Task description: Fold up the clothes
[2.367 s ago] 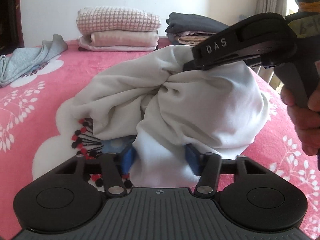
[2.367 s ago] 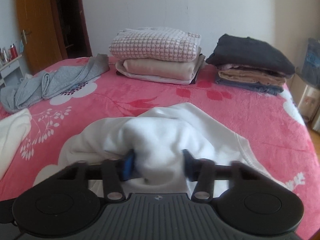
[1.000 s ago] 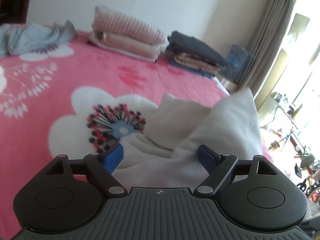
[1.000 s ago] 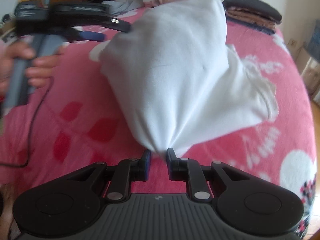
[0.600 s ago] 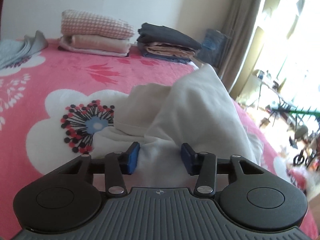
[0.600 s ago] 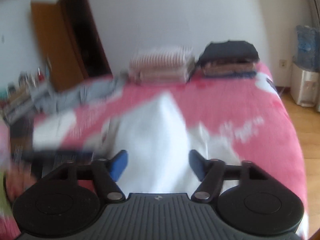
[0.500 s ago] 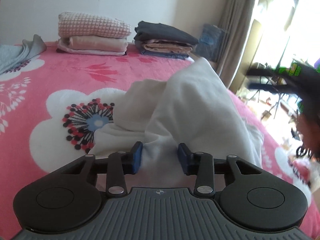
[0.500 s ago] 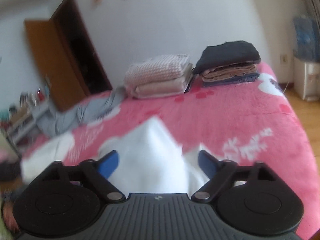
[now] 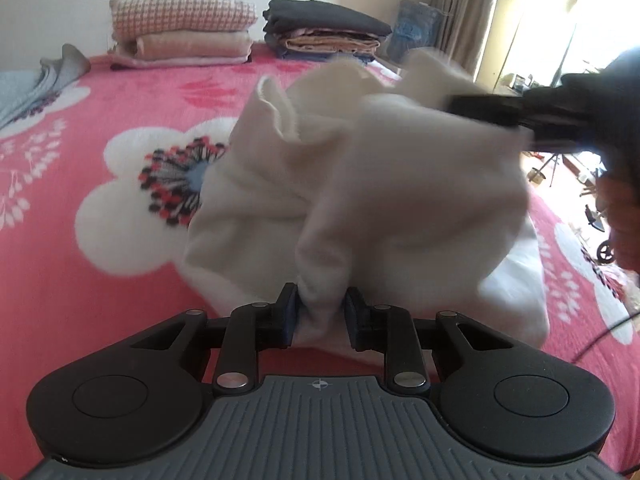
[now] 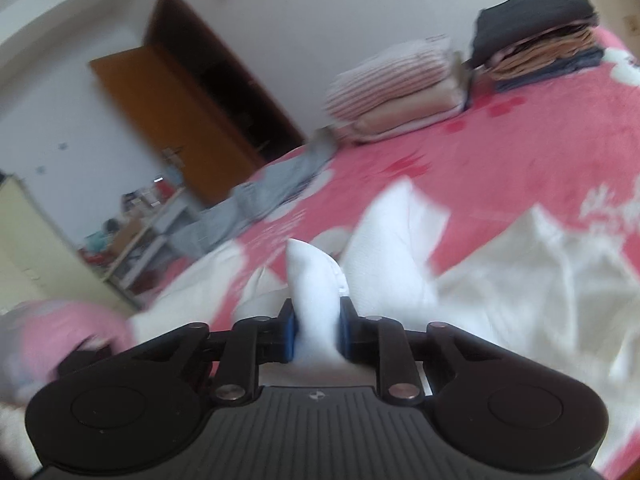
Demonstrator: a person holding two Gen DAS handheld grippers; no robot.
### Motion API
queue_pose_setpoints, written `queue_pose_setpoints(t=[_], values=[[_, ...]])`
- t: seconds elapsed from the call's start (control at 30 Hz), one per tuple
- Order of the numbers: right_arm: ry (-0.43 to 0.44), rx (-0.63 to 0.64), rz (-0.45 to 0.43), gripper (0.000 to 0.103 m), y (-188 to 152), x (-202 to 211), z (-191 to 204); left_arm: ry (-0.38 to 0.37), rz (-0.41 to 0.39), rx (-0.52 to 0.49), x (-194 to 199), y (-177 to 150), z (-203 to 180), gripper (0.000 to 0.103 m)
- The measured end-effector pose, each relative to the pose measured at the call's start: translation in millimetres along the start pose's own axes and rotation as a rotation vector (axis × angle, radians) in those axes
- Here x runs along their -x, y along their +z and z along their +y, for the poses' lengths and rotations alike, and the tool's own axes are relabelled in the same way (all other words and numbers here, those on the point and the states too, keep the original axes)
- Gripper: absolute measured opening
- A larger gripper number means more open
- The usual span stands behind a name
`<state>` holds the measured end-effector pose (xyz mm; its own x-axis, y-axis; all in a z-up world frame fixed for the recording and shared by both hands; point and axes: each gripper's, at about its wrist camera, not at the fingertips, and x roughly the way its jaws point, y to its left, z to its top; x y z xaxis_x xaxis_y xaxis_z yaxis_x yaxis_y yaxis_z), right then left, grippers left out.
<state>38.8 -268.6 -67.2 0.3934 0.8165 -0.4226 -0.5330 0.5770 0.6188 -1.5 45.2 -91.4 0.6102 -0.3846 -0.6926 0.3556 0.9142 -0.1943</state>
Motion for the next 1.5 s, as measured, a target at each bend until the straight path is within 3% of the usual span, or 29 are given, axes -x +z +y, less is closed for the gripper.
queue_pose_setpoints(t=[0.17, 0.27, 0.43, 0.6, 0.7, 0.77, 0.87, 0.93, 1.03, 1.07, 1.13, 1.2, 1.33, 1.4, 1.5], values=[[0.082, 0.004, 0.087, 0.013, -45, 41, 41, -0.021, 0.004, 0.056, 29, -15, 18, 0.026], [0.064, 0.009, 0.178, 0.012, -76, 48, 55, -0.011, 0.009, 0.085, 43, -21, 24, 0.030], [0.039, 0.022, 0.351, 0.011, -126, 36, 66, 0.014, -0.009, 0.192, 61, -22, 40, 0.034], [0.107, 0.089, 0.499, 0.011, -163, 19, 92, 0.017, -0.068, 0.269, 83, -15, 51, 0.038], [0.107, 0.209, 0.597, 0.012, -179, 10, 111, -0.008, -0.078, 0.249, 86, -8, 43, 0.052], [0.062, 0.287, 0.635, 0.013, -183, 7, 118, -0.063, -0.050, 0.228, 82, -3, 31, 0.074], [0.010, 0.316, 0.663, 0.018, -176, 10, 121, -0.158, -0.022, 0.178, 75, 3, 9, 0.090], [-0.015, 0.308, 0.643, 0.037, -164, 24, 122, -0.195, -0.035, 0.133, 72, 7, -6, 0.101], [-0.032, 0.285, 0.576, 0.053, -147, 51, 121, -0.205, -0.047, 0.069, 63, 13, -25, 0.101], [-0.043, 0.258, 0.543, 0.056, -139, 59, 116, -0.182, -0.037, 0.045, 57, 15, -31, 0.101], [-0.079, 0.190, 0.452, 0.071, -124, 77, 105, -0.110, -0.012, -0.009, 43, 18, -43, 0.101], [-0.128, 0.089, 0.334, 0.074, -110, 87, 86, -0.020, 0.026, -0.054, 31, 22, -50, 0.097], [-0.243, -0.200, 0.114, 0.074, -92, 100, 30, 0.029, 0.024, -0.096, 38, 35, -53, 0.096], [-0.284, -0.329, 0.051, 0.074, -88, 96, 2, 0.063, -0.010, -0.112, 51, 44, -53, 0.096], [-0.308, -0.415, 0.013, 0.072, -86, 86, -25, 0.109, -0.060, -0.142, 61, 62, -54, 0.096]])
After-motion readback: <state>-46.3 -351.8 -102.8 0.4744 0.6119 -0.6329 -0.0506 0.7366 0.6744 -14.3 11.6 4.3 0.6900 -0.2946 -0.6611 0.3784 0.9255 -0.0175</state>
